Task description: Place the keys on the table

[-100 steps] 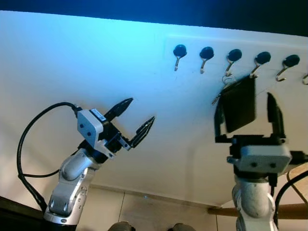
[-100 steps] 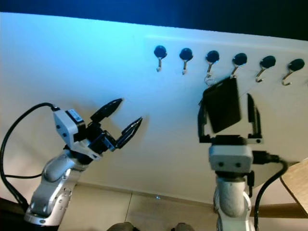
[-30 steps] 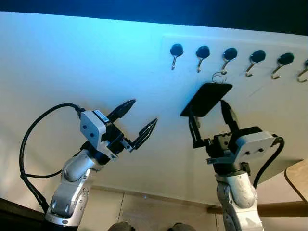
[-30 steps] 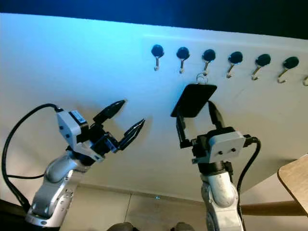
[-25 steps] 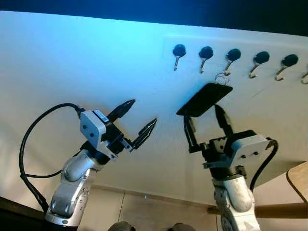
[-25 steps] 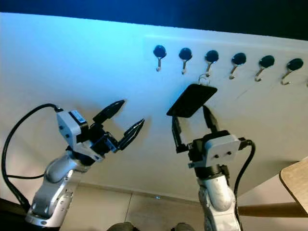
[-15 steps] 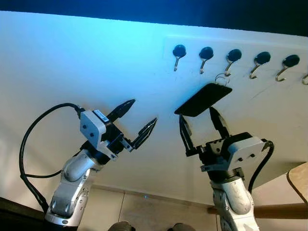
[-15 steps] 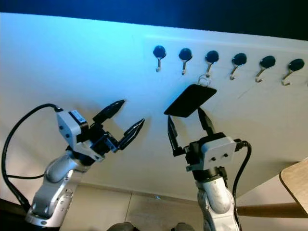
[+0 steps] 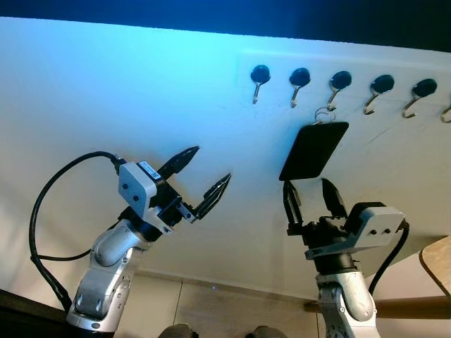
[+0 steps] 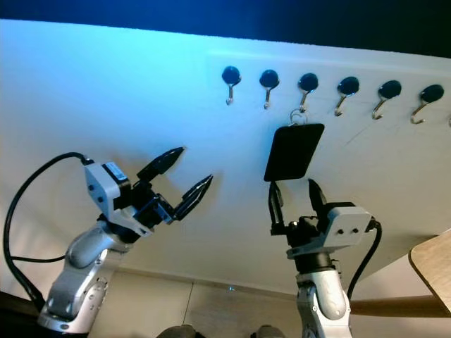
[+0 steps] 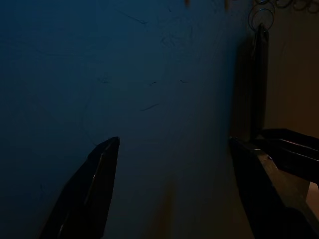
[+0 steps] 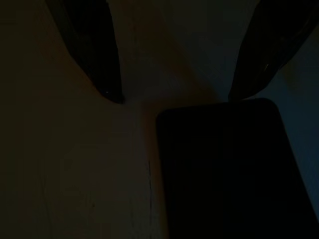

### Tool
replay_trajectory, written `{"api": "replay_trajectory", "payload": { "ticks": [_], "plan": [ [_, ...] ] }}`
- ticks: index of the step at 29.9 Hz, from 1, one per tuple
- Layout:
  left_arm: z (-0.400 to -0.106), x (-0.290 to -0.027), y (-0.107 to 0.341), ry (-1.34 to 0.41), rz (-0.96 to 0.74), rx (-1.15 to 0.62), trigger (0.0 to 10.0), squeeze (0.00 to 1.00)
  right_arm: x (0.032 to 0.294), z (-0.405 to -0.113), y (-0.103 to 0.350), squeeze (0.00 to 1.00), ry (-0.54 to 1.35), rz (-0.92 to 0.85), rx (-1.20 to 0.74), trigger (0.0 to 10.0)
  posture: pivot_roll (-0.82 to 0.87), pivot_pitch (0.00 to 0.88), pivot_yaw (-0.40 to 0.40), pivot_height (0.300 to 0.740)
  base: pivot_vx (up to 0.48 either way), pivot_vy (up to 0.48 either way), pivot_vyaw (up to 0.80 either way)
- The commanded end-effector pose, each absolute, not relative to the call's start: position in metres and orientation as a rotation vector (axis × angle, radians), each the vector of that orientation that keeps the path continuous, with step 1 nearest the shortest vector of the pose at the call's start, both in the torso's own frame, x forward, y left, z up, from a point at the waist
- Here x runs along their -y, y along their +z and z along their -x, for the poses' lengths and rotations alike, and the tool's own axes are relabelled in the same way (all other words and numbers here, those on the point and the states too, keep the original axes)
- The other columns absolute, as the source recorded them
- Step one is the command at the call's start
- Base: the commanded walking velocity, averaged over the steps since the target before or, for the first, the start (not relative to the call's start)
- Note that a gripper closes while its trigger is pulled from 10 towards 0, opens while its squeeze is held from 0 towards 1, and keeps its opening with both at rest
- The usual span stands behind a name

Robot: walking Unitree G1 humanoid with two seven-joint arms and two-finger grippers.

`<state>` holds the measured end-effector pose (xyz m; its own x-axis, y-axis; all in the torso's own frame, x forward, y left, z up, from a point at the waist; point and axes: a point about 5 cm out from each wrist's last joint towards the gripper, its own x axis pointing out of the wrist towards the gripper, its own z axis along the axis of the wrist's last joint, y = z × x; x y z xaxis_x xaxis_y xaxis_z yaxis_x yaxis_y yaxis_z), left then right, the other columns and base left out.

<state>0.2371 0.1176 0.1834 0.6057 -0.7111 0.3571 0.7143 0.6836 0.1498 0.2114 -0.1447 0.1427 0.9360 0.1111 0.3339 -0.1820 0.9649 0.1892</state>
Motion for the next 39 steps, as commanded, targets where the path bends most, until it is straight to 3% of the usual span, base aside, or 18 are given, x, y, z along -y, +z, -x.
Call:
{"api": "replay_trajectory", "payload": {
  "ticks": [1,12,21,30,36,38,39],
  "plan": [
    [-0.235,-0.117,0.184,-0.835,-0.003,0.406,10.0,0.0,0.143,-0.213,0.139,0.0,0.167,-0.231,0.303,10.0,0.05,0.103,0.006,0.74,0.0,0.0,0.0],
    [-0.235,-0.117,0.184,-0.836,-0.006,0.407,10.0,0.0,0.124,-0.22,0.163,0.0,0.315,-0.27,0.371,10.0,0.05,0.09,0.005,0.74,0.0,0.0,0.0],
    [-0.234,-0.117,0.184,-0.835,-0.008,0.407,10.0,0.0,0.105,-0.215,0.171,0.0,0.462,-0.204,0.396,10.0,0.05,0.093,0.004,0.74,0.0,0.0,0.0],
    [-0.235,-0.118,0.184,-0.832,-0.008,0.408,10.0,0.0,0.103,-0.214,0.178,0.0,0.488,-0.185,0.42,10.0,0.05,0.097,0.005,0.74,0.0,0.0,0.0],
    [-0.235,-0.118,0.184,-0.828,-0.008,0.409,10.0,0.0,0.114,-0.217,0.18,0.0,0.409,-0.202,0.434,10.0,0.05,0.1,0.005,0.74,0.0,0.0,0.0],
    [-0.235,-0.118,0.184,-0.829,-0.007,0.409,10.0,0.0,0.114,-0.218,0.182,0.0,0.416,-0.206,0.437,9.8,0.05,0.1,0.006,0.74,0.0,0.0,0.0],
    [-0.235,-0.118,0.184,-0.83,-0.007,0.409,10.0,0.0,0.112,-0.217,0.183,0.0,0.429,-0.208,0.441,7.5,0.05,0.101,0.006,0.74,0.0,0.0,0.0]
  ]
}}
